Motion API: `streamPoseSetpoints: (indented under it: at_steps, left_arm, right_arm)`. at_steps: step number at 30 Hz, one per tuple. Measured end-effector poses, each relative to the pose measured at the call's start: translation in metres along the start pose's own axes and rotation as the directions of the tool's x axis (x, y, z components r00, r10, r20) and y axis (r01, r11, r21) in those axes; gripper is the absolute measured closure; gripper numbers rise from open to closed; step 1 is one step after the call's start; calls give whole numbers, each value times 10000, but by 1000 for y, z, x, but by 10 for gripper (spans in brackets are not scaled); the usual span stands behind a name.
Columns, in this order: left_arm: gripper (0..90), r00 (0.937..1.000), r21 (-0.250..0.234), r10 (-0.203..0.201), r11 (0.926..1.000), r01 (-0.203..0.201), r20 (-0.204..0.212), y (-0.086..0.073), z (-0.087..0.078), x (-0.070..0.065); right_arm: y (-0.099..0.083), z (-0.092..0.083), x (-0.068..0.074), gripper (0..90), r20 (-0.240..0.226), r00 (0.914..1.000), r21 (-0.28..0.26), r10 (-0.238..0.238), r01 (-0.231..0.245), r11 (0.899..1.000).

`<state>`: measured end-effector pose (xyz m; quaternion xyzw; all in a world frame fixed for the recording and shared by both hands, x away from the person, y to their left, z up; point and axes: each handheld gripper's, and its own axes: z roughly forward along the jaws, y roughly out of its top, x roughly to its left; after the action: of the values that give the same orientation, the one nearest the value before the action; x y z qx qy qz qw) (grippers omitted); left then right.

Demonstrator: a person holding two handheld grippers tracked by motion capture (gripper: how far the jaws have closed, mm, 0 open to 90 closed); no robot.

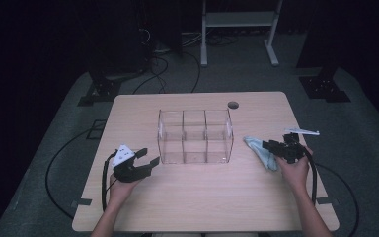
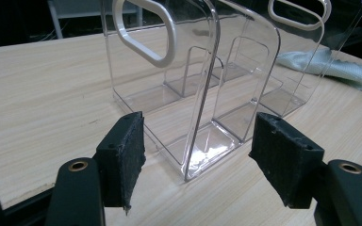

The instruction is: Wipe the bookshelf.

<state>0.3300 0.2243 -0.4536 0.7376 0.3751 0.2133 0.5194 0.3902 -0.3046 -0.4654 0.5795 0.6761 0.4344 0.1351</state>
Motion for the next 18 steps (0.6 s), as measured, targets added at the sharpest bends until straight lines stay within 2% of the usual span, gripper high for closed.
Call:
streamPoseSetpoints:
  at_steps: [9,18]
  left_arm:
    - [302,9999,87,31,10000,-30,-113,-3,0,-1]
    - [257,9998,190,150,9997,-148,-119,-7,1,-3]
  right_arm:
    - [-15,-1,5,525,-188,9991,69,-370,371,9993]
    - [-23,-10,8,455,-611,9974,-31,-379,378,9993]
